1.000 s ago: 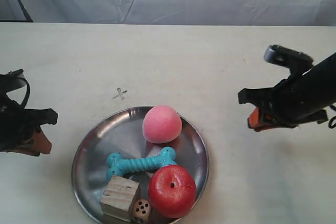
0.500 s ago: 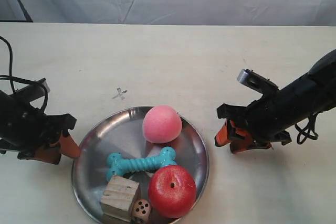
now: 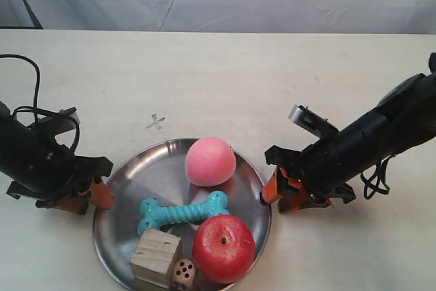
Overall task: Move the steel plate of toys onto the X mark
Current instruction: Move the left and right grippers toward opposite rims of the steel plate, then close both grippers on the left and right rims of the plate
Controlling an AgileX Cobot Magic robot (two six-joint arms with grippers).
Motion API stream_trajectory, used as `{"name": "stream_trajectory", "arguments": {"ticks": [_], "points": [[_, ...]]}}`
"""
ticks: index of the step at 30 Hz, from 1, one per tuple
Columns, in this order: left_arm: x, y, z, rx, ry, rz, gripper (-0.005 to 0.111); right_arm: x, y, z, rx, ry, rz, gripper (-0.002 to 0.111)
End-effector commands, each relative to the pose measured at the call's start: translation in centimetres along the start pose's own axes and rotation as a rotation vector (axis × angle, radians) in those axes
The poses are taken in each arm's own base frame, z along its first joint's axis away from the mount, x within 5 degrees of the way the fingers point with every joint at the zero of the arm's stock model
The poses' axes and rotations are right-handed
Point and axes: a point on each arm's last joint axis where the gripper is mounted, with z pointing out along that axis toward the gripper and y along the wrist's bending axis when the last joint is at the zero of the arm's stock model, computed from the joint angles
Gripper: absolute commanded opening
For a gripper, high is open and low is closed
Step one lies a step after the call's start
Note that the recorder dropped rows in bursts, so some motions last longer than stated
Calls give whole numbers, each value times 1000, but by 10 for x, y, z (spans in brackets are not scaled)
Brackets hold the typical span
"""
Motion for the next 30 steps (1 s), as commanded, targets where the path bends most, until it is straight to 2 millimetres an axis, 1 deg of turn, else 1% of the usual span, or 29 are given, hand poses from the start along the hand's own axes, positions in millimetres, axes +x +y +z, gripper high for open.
{"name": "stream_trajectory", "arguments": {"ticks": [1, 7, 10, 16, 19, 20, 22, 26, 27, 30], "points": [[-2, -2, 1, -5, -12, 9, 47, 6, -7, 22, 62, 53, -44, 44], [-1, -3, 1, -3, -10, 12, 47, 12, -2, 39, 76, 90, -56, 44], [-1, -6, 3, -7, -7, 28, 47, 12, -1, 43, 93, 76, -57, 44], [2, -14, 7, -10, 7, 62, 47, 11, -2, 44, 101, 68, -55, 44], [2, -15, 7, -8, 6, 52, 45, 11, -2, 44, 103, 67, -55, 42], [2, -15, 7, -8, 6, 47, 43, 11, -2, 44, 107, 66, -59, 39], [2, -15, 7, -6, 5, 33, 33, 11, -3, 44, 110, 69, -64, 29], [2, -15, 7, -5, 4, 31, 4, 12, -3, 44, 109, 79, -71, 2], [2, -15, 7, -2, 3, 28, 0, 12, -2, 44, 99, 79, -61, -1], [1, -16, 7, 11, -5, 8, 0, 11, 1, 44, 70, 73, -32, -1]]}}
